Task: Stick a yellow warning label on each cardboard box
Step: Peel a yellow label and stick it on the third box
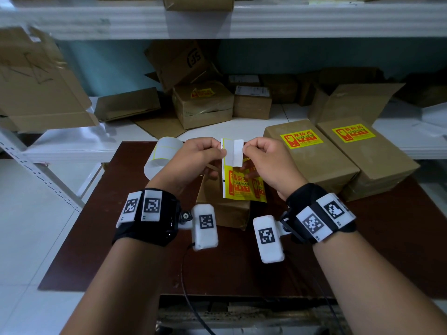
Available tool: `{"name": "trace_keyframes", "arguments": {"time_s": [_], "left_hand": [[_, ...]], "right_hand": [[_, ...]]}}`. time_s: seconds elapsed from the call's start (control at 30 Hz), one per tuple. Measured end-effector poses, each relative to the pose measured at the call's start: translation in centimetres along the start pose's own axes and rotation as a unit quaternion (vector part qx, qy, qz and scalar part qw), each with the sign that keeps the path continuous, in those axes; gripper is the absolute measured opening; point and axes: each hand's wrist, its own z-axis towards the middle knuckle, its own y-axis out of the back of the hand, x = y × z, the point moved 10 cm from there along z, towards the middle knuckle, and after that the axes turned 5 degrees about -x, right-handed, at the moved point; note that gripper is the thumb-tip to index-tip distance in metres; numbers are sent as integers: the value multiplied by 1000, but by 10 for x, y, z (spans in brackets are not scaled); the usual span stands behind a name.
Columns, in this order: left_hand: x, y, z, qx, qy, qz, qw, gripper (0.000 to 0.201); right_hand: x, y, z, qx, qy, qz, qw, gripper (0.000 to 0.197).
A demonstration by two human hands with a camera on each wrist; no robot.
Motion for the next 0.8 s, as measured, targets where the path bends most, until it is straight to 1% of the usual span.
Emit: {"name": "trace_keyframes", "arguments": {"time_s": [0.1, 0.2, 0.27, 0.33, 0.47, 0.57, 0.8], "left_hand": [[1, -4, 0, 8, 10, 12, 1000, 17], [2, -16, -2, 31, 19, 43, 998, 33], [0, -19, -3, 32, 11, 59, 998, 29], [-1, -18, -3, 24, 3, 66, 998, 23], [-2, -11, -2, -1, 2, 70, 998, 19], [-1, -7, 0, -13, 3, 77, 997, 23], [4, 4, 3, -38, 17, 80, 996, 24]], "right_hand": [[0, 1, 1, -8, 10, -4, 1000, 21], [2, 0, 2, -9, 27, -20, 999, 19], [4, -1, 1, -8, 33, -20, 999, 17], [4, 0, 1, -8, 31, -22, 999, 18], [1, 1, 2, -11, 18, -18, 1000, 18], [0, 2, 2, -14, 7, -8, 1000, 19], [-3, 4, 3, -20, -4, -5, 1000, 19]]}}
